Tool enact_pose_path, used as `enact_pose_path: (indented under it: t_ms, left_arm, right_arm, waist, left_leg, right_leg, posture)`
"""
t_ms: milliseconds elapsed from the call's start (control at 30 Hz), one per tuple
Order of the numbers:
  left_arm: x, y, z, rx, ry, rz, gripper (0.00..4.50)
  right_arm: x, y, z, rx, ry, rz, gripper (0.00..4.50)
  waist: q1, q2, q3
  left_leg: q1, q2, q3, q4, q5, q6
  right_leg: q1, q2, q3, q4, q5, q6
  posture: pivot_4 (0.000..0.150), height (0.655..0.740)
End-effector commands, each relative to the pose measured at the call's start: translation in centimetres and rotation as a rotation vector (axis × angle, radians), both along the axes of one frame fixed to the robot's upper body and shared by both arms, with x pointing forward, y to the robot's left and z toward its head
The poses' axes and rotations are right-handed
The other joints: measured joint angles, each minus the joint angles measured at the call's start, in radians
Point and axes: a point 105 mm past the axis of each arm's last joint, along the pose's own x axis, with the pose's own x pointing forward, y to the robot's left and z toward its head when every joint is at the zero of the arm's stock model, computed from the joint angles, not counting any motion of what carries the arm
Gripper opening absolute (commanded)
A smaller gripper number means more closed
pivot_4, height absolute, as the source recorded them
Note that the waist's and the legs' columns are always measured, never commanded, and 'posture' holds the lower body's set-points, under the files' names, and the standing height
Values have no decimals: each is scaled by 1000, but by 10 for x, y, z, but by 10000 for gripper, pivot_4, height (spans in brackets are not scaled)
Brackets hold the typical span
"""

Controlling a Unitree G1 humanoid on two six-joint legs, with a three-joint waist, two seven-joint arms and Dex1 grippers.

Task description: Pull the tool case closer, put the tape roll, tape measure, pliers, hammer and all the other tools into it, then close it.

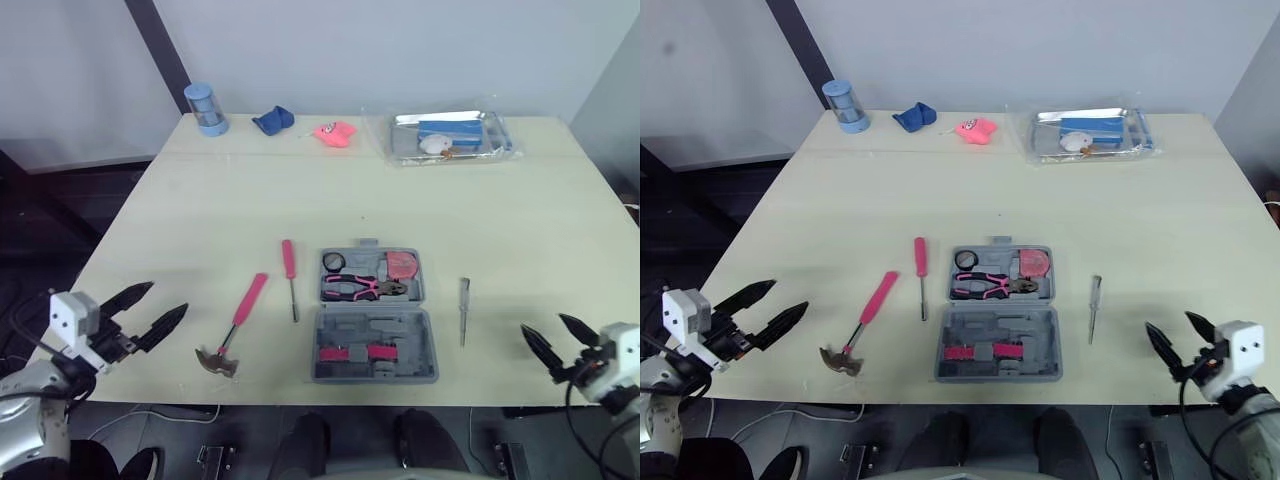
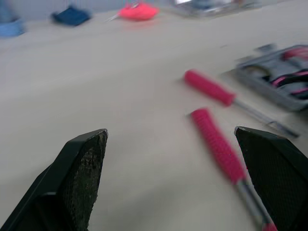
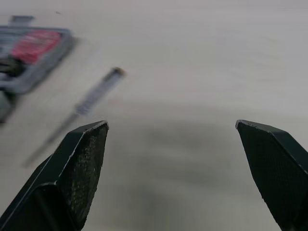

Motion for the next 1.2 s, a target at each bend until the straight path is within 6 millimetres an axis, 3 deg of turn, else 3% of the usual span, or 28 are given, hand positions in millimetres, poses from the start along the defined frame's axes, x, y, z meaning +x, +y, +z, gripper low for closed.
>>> enact_pose_path:
  t_ms: [33, 133, 267, 467, 667, 900, 1000, 1100, 1133, 1200]
  left_arm:
    - [2, -33, 15, 35, -33, -199, 45000]
    - [4, -64, 27, 76, -50, -389, 45000]
    - [2, -96, 37, 132, -49, -587, 45000]
    - [-10, -127, 51, 163, -45, -817, 45000]
    - [-20, -143, 62, 185, -37, -951, 45000]
    - [-25, -145, 64, 208, -38, -977, 45000]
    - [-27, -145, 64, 212, -42, -981, 45000]
    - [-28, -144, 64, 215, -46, -981, 45000]
    - [-28, -144, 64, 211, -50, -980, 45000]
    - [-28, -143, 64, 206, -52, -978, 45000]
  right_arm:
    - [11, 26, 10, -24, -18, -2, 44708]
    - [22, 46, 7, -13, 7, -39, 44708]
    - [32, 57, -4, -12, 40, -122, 44708]
    - [36, 70, -13, -20, 71, -141, 44708]
    - [38, 86, -20, -18, 95, -120, 44708]
    - [44, 86, -31, -17, 139, -158, 44708]
    - [46, 85, -35, -13, 152, -182, 37346]
    - [48, 85, -34, -14, 148, -182, 20333]
    - [49, 85, -34, -20, 146, -179, 18183]
    - [50, 84, -34, -26, 145, -179, 7454]
  waist:
    - [0, 0, 0]
    - [1, 0, 0]
    - [1, 1, 0]
    - [-1, 1, 0]
    - [-1, 1, 1]
    - [-1, 1, 1]
    - [-3, 1, 1]
    - [-2, 1, 1]
    - [-2, 1, 1]
    - [-3, 1, 1]
  left_leg:
    - [0, 0, 0, 0, 0, 0]
    - [0, 0, -1, 0, 0, 0]
    - [0, 0, 0, 0, 0, 0]
    - [-1, 0, -1, -1, 0, 0]
    - [-1, 0, -1, -1, 0, 0]
    - [-1, 0, -1, -1, 0, 0]
    - [-1, 0, -1, -1, 0, 0]
    - [0, 0, -1, -1, 0, 0]
    - [-1, 0, -1, -1, 0, 0]
    - [0, 0, -1, -1, 0, 0]
  right_leg:
    - [0, 0, 0, 0, 0, 0]
    - [0, 0, -1, 0, 0, 0]
    - [0, 0, -1, 0, 0, 0]
    - [-1, 0, -1, 0, 0, 0]
    - [-1, 1, -1, 0, 0, 0]
    - [-1, 1, -1, 0, 0, 0]
    - [-1, 1, -1, 0, 0, 0]
    - [-1, 1, -1, 0, 0, 0]
    - [-1, 1, -1, 0, 0, 0]
    - [-1, 1, -1, 0, 0, 0]
  posture:
    - [1500, 7400]
    - [1500, 7400]
    - [1500, 7400]
    - [1500, 7400]
    - [1500, 7400]
    - [1500, 7400]
    - [1500, 7400]
    - [1500, 7400]
    - [1500, 7400]
    - [1500, 7400]
